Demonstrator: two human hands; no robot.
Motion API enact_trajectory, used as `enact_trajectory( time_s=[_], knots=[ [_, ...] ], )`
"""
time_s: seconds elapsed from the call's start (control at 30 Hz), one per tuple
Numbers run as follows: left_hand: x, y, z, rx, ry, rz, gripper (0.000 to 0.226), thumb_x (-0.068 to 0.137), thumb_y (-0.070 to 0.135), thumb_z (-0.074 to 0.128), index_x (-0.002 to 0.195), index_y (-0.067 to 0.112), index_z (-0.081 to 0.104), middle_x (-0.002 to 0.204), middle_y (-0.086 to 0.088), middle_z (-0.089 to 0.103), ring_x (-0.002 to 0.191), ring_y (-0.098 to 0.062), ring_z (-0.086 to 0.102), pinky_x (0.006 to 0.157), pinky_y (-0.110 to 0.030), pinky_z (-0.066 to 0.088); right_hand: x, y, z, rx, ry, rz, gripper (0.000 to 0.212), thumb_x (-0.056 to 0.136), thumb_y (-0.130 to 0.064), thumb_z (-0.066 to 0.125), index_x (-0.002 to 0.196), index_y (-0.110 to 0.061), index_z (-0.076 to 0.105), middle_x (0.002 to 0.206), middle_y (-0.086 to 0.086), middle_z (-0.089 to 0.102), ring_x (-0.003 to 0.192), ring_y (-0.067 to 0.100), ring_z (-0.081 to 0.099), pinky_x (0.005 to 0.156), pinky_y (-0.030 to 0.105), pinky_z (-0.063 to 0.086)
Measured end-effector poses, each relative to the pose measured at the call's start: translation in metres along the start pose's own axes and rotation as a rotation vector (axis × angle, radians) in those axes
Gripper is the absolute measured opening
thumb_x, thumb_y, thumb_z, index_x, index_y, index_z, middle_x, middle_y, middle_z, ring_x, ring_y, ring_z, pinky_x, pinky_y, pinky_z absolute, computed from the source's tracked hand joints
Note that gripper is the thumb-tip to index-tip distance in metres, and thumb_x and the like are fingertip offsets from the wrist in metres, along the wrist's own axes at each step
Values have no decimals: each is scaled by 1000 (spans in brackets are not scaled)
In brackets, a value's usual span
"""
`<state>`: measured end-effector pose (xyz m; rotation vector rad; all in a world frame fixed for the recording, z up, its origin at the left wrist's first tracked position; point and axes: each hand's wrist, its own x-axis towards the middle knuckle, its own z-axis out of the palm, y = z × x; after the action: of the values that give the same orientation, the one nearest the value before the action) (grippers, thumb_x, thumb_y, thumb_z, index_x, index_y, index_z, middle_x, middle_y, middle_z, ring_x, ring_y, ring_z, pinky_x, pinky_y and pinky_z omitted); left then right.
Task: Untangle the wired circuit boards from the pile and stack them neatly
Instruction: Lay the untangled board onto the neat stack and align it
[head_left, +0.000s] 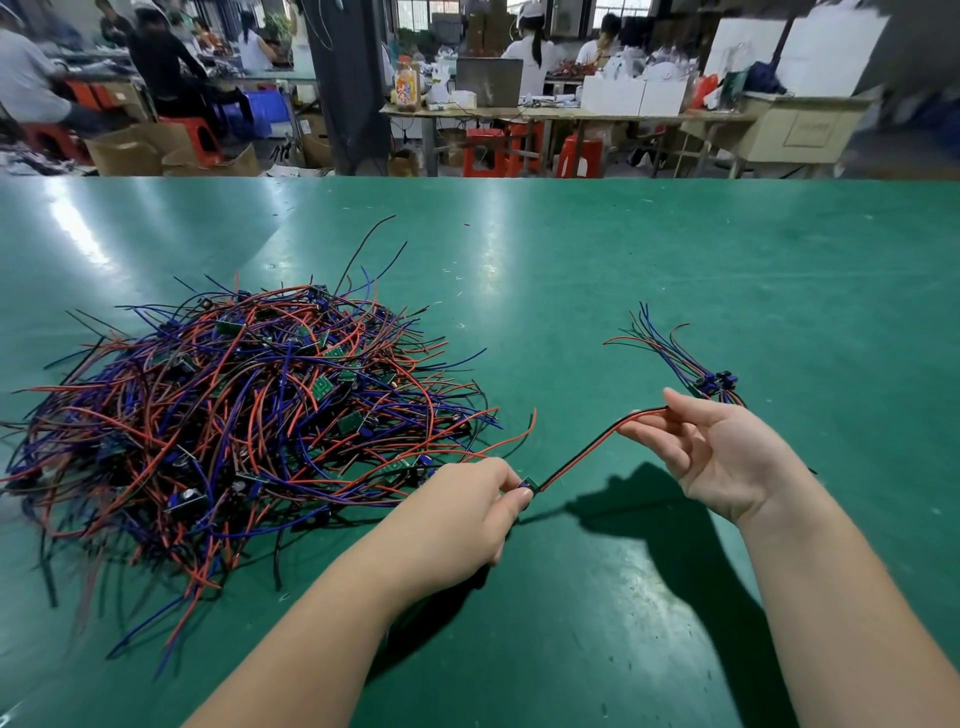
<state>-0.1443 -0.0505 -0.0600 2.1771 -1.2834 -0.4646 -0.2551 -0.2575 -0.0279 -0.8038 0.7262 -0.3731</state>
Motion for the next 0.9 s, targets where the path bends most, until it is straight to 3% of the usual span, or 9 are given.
enact_trajectory(
  time_s=[0.1,0.17,0.37,0.47,0.57,0.63,0.73,0.83,0.9],
  knots=[
    [0,2,1,-15,1,16,15,99,35,42,89,27,49,52,8,60,50,3,52,59,-13,39,-1,0,0,49,36,3,29,99,-13,46,81,8,55,57,17,66,55,29,70,45,21,54],
    [0,3,1,-42,-15,29,15,99,35,42,90,27,50,51,10,60,49,2,52,59,-16,41,1,2,1,54,82,-23,27,97,-15,50,80,5,55,54,12,65,52,24,69,42,19,53],
    [-4,12,6,-181,-178,89,17,98,35,45,87,25,53,50,16,61,43,-1,42,50,-18,35,7,13,4,-51,147,-301,23,91,-17,61,73,-10,49,50,3,63,47,14,66,38,14,46],
    [-4,14,6,-270,-112,68,17,99,31,46,85,24,54,51,12,62,39,1,40,45,-13,31,6,12,6,-41,75,-424,17,89,-20,62,76,-10,56,56,3,66,54,17,69,44,17,50],
    [0,17,7,-634,53,-85,18,99,25,48,87,13,52,54,2,63,33,-5,36,36,-14,29,3,12,8,-42,67,-531,15,91,-21,59,99,-8,60,77,8,72,67,21,72,56,23,56],
    [3,18,6,-820,174,-199,19,99,26,47,91,10,51,57,0,66,33,-7,37,34,-16,30,0,17,10,-161,88,-555,11,92,-14,58,102,-8,57,78,10,69,63,21,70,57,24,56],
    [5,18,5,-911,299,-265,16,100,23,44,93,11,51,61,1,69,33,-6,39,34,-17,32,-9,40,23,-389,-53,-481,6,88,-4,61,92,-8,60,66,9,68,57,21,67,54,25,56],
    [7,20,6,-944,289,-260,16,102,15,39,103,12,54,74,-1,70,33,-8,43,33,-18,37,-14,62,38,-623,-165,-441,15,80,-11,73,93,-13,68,73,7,73,67,20,70,59,28,56],
    [6,23,10,-940,243,-239,23,102,8,35,112,12,55,68,2,67,33,-9,47,33,-19,39,-14,69,44,-740,-115,-505,18,75,-15,79,91,-12,72,74,6,74,72,20,72,64,33,57]
  ],
)
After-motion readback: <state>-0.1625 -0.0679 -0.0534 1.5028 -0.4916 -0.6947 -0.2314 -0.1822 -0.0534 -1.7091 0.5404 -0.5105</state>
